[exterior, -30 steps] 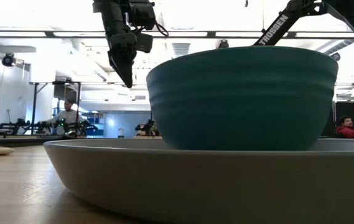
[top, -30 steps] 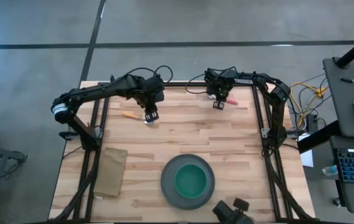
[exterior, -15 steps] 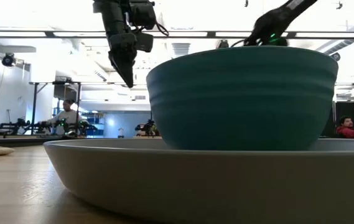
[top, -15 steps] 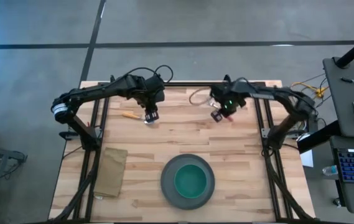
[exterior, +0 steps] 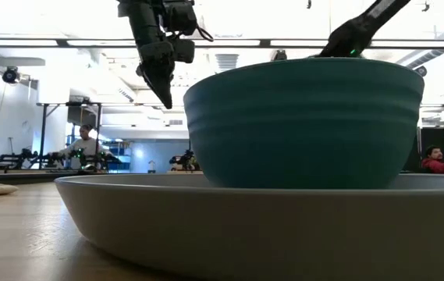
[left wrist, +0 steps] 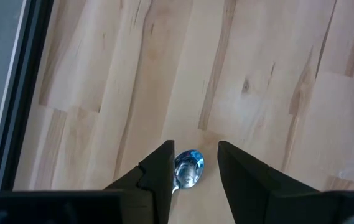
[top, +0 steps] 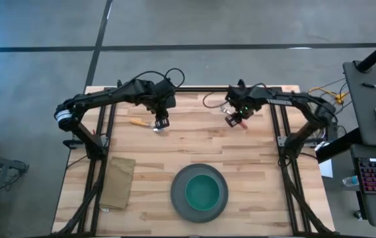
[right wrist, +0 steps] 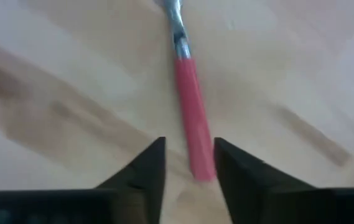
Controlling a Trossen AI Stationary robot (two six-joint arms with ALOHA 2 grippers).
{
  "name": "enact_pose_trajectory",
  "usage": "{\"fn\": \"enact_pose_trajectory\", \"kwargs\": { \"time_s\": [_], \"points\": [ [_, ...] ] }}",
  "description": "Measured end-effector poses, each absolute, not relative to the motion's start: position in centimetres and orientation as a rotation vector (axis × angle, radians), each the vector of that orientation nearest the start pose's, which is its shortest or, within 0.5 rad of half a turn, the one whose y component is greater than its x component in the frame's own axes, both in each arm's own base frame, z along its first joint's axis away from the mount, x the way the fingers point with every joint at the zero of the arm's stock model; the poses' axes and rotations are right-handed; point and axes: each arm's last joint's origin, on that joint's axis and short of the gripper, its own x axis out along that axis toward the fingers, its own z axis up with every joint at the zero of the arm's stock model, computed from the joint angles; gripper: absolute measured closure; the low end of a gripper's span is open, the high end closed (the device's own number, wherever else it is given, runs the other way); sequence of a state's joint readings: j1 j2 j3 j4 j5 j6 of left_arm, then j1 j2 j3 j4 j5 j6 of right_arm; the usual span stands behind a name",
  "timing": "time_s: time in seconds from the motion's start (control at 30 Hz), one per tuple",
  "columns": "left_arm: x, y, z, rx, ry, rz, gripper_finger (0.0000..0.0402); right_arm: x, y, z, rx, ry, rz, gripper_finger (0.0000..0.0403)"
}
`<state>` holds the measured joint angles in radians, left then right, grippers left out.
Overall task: Set table place
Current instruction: Put the fork to the right side of the plate
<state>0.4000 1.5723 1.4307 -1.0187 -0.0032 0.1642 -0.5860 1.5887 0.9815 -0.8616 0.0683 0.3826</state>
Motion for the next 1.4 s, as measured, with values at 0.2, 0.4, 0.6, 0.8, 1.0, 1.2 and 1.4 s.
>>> {"fn": "enact_pose_trajectory", "kwargs": {
  "time_s": [0.2,0.4,0.6,0.8,1.0,1.2,1.4],
  "points": [
    [28.5,12.1,30.4,-0.107,1.165,0.273,0.0292,24.7,-17.7,16.2,0.633,1.432,-0.687,0.02],
    [28.4,12.0,30.3,-0.137,1.174,0.289,0.0292,26.8,-19.3,14.6,0.554,1.503,-0.642,0.0195],
    [28.4,12.0,30.3,-0.138,1.175,0.29,0.0292,27.0,-19.8,14.2,0.464,1.552,-0.661,0.0224],
    [28.5,12.0,30.3,-0.136,1.172,0.29,0.0292,26.8,-19.6,13.7,0.502,1.56,-0.625,0.0291],
    [28.4,12.0,29.9,-0.136,1.18,0.291,0.0292,26.5,-19.2,13.2,0.565,1.555,-0.623,0.0368],
    [28.3,12.0,29.4,-0.139,1.196,0.288,0.0292,26.0,-18.2,13.4,0.721,1.543,-0.689,0.0379],
    [28.4,12.2,29.5,-0.135,1.184,0.291,0.0292,24.8,-13.6,15.3,0.929,1.479,-0.786,0.0379]
  ]
}}
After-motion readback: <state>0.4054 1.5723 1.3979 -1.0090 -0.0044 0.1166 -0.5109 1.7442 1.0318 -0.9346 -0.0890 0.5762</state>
